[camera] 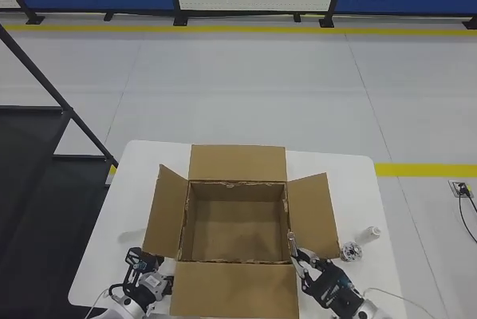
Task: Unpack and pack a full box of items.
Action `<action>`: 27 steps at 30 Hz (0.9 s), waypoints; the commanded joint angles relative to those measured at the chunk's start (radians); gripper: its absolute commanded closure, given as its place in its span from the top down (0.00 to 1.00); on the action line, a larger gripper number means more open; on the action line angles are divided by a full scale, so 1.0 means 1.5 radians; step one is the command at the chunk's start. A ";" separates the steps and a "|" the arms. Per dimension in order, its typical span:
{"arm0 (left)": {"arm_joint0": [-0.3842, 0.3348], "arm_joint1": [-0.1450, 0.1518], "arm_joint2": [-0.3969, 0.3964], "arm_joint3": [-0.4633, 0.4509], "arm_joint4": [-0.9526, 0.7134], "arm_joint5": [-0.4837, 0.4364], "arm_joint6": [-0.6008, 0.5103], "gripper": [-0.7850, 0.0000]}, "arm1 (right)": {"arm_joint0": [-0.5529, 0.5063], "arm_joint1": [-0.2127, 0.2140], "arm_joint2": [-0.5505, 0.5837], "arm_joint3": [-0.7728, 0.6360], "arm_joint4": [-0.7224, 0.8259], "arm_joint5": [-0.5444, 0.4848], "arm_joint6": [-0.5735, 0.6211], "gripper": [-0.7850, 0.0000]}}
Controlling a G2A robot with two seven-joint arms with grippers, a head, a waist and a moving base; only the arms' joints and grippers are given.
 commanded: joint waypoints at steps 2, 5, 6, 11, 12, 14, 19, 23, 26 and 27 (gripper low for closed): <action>0.004 0.001 -0.006 -0.004 -0.005 0.003 0.005 1.00 | 0.014 0.000 -0.013 0.003 0.006 0.018 0.008 0.00; 0.007 0.001 -0.011 -0.008 -0.010 0.006 0.008 1.00 | 0.029 0.000 -0.030 0.006 0.008 0.028 0.018 0.00; 0.007 0.001 -0.013 -0.008 -0.011 0.007 0.010 1.00 | 0.033 0.000 -0.035 0.007 0.008 0.029 0.023 0.00; 0.009 0.002 -0.025 -0.007 -0.025 0.010 0.014 1.00 | 0.056 0.001 -0.059 0.013 0.010 0.045 0.056 0.00; 0.009 0.002 -0.027 -0.007 -0.029 0.010 0.013 1.00 | 0.060 0.001 -0.064 0.014 0.011 0.048 0.061 0.00; 0.009 0.003 -0.031 -0.007 -0.037 0.010 0.013 1.00 | 0.067 0.001 -0.070 0.017 0.014 0.051 0.069 0.00; 0.008 0.003 -0.035 -0.011 -0.047 0.010 0.009 1.00 | 0.084 0.003 -0.079 0.025 0.025 0.056 0.087 0.00; 0.009 0.003 -0.034 -0.016 -0.047 0.013 0.009 1.00 | 0.079 0.005 -0.078 0.018 0.030 0.059 0.083 0.00; 0.009 0.003 -0.030 -0.018 -0.047 0.016 0.010 1.00 | 0.062 0.008 -0.068 0.004 0.030 0.060 0.066 0.00; 0.008 0.003 -0.028 -0.018 -0.046 0.017 0.010 1.00 | 0.054 0.010 -0.063 -0.001 0.029 0.060 0.059 0.00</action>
